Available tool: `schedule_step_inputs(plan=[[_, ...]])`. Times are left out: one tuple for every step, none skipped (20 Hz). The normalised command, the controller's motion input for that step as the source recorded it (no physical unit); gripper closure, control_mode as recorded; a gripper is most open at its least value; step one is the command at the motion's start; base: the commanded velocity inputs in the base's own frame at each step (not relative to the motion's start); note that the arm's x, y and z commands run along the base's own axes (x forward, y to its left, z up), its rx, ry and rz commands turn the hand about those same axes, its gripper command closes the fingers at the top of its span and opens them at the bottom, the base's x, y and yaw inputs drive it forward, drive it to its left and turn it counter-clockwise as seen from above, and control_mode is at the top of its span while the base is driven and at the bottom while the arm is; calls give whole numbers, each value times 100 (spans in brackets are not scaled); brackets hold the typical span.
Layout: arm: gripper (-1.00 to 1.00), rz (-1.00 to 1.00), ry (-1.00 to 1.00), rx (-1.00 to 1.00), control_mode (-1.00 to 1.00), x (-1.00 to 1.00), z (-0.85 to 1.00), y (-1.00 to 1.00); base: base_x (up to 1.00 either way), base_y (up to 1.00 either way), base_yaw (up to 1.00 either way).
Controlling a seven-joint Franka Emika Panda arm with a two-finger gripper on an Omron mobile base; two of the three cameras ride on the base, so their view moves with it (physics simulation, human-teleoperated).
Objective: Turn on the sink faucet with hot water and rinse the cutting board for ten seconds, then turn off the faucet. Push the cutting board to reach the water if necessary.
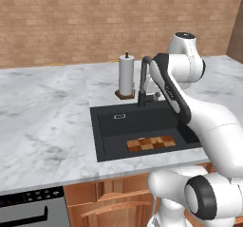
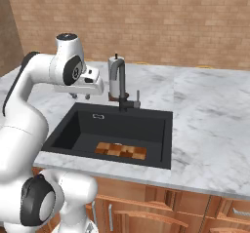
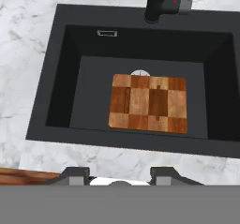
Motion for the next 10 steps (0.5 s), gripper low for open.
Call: schedule_step_inputs(plan=[[-100,0,0,0,-100,-4,0,0,0,0,0],[-100,0,0,0,-100,-16,0,0,0,0,0],[-100,0,-3,0,-100,-29,-1,-11,0,0,0],[-100,0,-4,0,-100,-41,-1,-28,0,0,0],[-100,0,-3,0,-100,-49,-5,-39,0,0,0],[-100,0,-1,0,-100,-45,-2,-48,0,0,0],[-100,0,-1,0,-100,-41,-4,-56,0,0,0],[-100,0,-3,1,-100,-37,-8,-64,0,0,0],[-100,0,-4,2,-100,-35,-11,-69,0,0,0],[-100,0,-5,0,-100,-31,-18,-62,0,0,0]])
